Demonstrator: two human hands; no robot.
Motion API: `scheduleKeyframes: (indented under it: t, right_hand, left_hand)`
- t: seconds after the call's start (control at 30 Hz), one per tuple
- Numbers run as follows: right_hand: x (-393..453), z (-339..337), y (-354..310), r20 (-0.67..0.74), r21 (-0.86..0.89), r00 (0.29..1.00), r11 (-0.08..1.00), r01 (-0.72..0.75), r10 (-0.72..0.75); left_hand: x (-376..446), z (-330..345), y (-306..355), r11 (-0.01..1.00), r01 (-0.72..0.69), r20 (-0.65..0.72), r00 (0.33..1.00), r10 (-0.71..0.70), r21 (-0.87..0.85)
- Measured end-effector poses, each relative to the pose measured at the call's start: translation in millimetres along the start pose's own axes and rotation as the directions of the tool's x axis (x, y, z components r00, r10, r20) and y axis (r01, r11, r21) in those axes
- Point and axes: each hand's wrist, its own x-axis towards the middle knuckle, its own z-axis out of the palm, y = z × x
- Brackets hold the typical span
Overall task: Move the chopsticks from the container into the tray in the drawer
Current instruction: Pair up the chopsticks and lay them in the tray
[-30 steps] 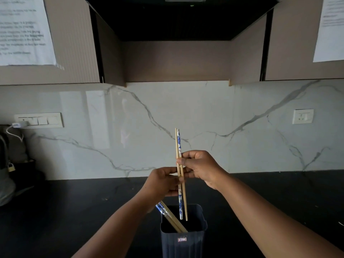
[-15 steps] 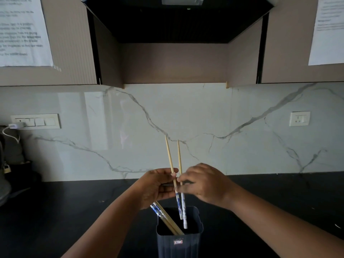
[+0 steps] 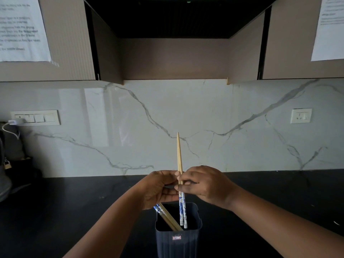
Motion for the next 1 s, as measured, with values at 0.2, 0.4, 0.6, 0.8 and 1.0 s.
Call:
scheduleKeyframes:
  t: [0.2, 0.4, 0.6, 0.8, 1.0]
  right_hand:
    - [-0.1, -0.3, -5.1, 0.003, 0.055, 0.999, 0.997, -0.052, 0.052]
    - [-2.5, 9.5, -9.0, -0.041, 0.058, 0.995, 0.994, -0.092, 0.094]
    - [7.2, 13.5, -24.7, 0.336, 0.616, 0.493, 0.209, -0.76, 0.802]
    - [1.5, 22.7, -64.2, 0.875, 0.472, 0.194, -0.699, -0.537, 0.443]
    - [2.0, 31.6, -74.9, 0.864, 0.485, 0.127, -0.737, -0.472, 0.487]
  left_hand:
    - [0.8, 2.3, -5.5, 0.997, -0.022, 0.007, 1.0, 0.023, -0.076]
    - [3.6, -0.4, -11.4, 0.996, -0.042, -0.049, 0.998, 0.038, -0.08]
    - [6.7, -2.7, -15.3, 0.982, -0.134, -0.207, 0.973, 0.104, -0.134]
    - [5.8, -6.4, -22.7, 0.967, -0.235, -0.379, 0.907, 0.183, -0.096]
    - [4.2, -5.1, -31.3, 0.971, -0.24, -0.402, 0.891, 0.211, -0.021]
